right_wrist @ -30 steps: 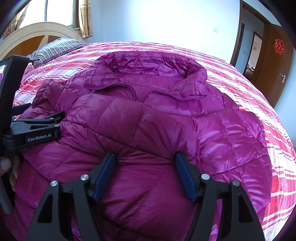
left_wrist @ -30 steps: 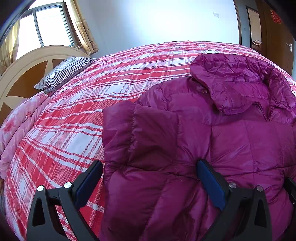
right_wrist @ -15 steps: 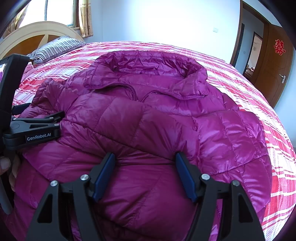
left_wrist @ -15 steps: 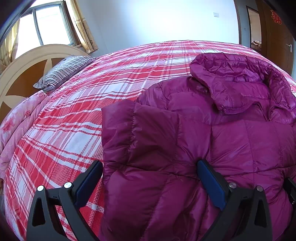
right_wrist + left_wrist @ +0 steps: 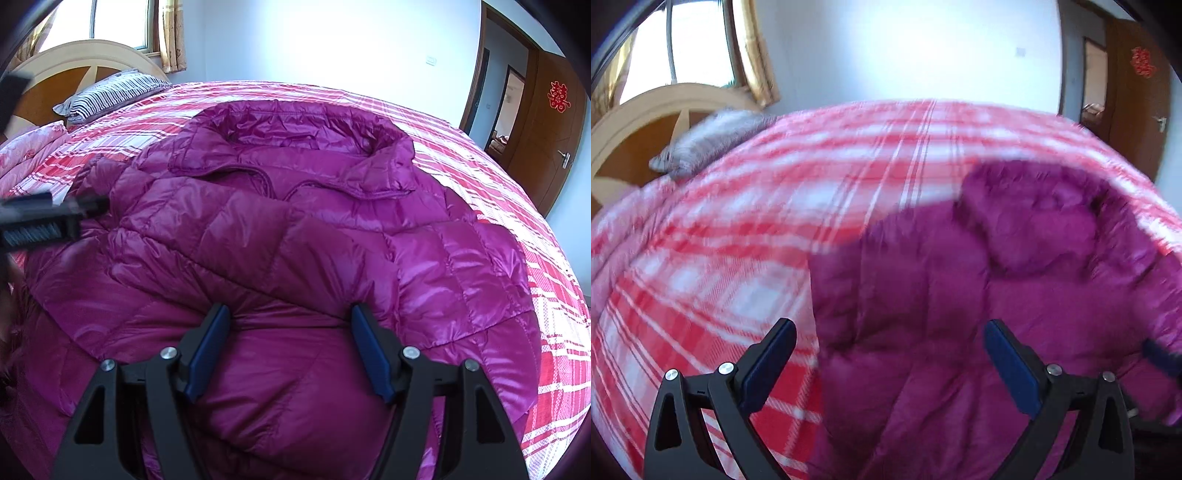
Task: Fold large clothes
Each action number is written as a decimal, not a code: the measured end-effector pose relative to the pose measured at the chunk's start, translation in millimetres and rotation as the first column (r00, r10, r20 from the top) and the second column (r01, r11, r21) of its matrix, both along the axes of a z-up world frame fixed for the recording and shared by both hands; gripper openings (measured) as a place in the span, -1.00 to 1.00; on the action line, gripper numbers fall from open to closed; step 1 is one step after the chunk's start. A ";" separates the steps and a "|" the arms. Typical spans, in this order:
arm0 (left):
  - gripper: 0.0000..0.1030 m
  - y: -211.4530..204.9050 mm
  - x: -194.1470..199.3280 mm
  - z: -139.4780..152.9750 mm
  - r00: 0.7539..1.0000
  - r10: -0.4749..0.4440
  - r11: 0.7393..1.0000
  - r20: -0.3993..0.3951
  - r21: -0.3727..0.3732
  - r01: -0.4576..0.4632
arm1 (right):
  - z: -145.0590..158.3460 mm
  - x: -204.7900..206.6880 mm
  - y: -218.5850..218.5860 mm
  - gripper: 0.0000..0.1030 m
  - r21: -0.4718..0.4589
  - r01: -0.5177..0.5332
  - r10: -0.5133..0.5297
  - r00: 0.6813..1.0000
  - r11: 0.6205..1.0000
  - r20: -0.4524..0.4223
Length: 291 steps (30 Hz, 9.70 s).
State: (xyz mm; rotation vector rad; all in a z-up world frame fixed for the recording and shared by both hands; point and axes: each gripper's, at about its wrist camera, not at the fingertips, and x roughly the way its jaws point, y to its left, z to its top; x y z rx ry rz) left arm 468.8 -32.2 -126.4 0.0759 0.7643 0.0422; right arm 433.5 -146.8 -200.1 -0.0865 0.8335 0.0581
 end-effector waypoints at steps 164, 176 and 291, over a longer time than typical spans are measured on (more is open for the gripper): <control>-0.83 -99.1 100.8 -50.6 0.957 -0.283 0.947 -0.055 0.144 0.289 | -0.1 146.5 -64.0 0.10 0.015 0.105 -0.104 0.993 0.994 -0.049; -0.83 -86.0 73.4 6.3 0.966 -0.259 0.959 0.005 0.122 0.257 | 23.7 135.5 -67.1 0.45 0.001 0.051 -0.051 0.997 0.999 -0.050; 0.69 -4.7 -115.1 -36.2 0.990 -0.143 0.989 -0.023 -0.034 0.142 | 9.5 -79.3 -53.7 0.64 0.149 0.096 -0.094 0.995 0.984 -0.021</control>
